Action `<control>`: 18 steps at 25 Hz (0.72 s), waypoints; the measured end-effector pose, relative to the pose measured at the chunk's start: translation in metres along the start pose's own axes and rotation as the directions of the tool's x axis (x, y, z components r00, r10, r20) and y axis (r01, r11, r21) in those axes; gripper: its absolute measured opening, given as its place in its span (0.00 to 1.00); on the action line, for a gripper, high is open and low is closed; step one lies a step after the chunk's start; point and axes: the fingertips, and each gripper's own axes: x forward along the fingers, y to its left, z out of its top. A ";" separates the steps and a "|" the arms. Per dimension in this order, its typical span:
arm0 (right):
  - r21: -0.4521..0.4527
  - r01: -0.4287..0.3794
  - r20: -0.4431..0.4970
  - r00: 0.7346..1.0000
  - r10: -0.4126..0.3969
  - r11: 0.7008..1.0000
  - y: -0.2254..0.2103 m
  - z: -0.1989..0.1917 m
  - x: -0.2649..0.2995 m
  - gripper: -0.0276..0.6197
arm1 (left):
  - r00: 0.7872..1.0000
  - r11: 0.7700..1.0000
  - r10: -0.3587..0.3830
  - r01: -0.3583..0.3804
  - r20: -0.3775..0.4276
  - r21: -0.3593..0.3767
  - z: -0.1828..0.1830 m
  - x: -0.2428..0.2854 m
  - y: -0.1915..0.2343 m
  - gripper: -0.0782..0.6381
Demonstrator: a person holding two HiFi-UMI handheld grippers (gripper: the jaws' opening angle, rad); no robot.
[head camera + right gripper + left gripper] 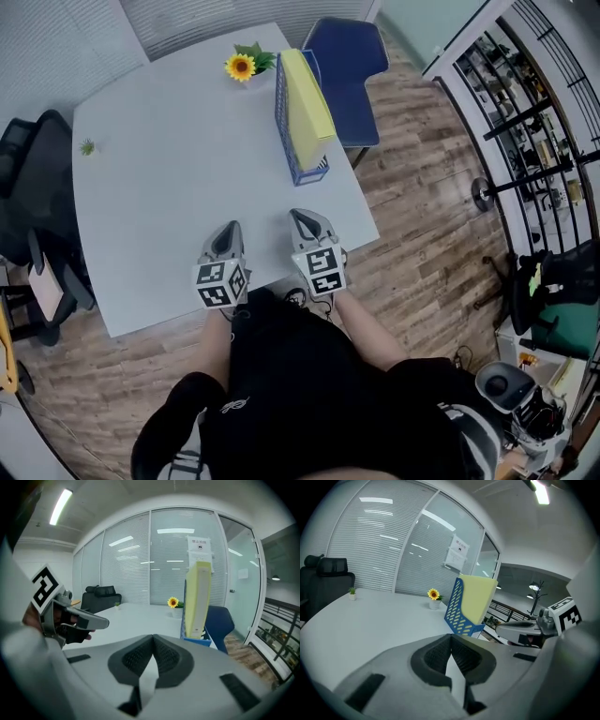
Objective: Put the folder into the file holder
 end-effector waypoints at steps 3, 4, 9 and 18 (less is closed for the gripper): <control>-0.004 -0.011 0.030 1.000 0.011 1.000 0.007 0.022 0.013 0.05 | 1.000 1.000 0.019 -0.019 0.018 -0.006 0.018 -0.007 0.015 0.12; -0.012 -0.011 0.040 0.999 0.011 1.000 0.009 0.030 0.018 0.05 | 0.999 1.000 0.026 -0.026 0.034 -0.004 0.027 -0.009 0.019 0.12; -0.032 -0.026 0.118 0.993 0.030 0.999 0.035 0.075 0.037 0.05 | 0.995 1.000 0.028 -0.028 0.099 0.002 0.069 -0.025 0.044 0.12; 0.040 0.052 0.282 0.957 -0.062 0.998 0.028 0.158 0.030 0.05 | 0.951 0.992 0.026 -0.062 0.307 0.108 0.165 -0.056 0.061 0.12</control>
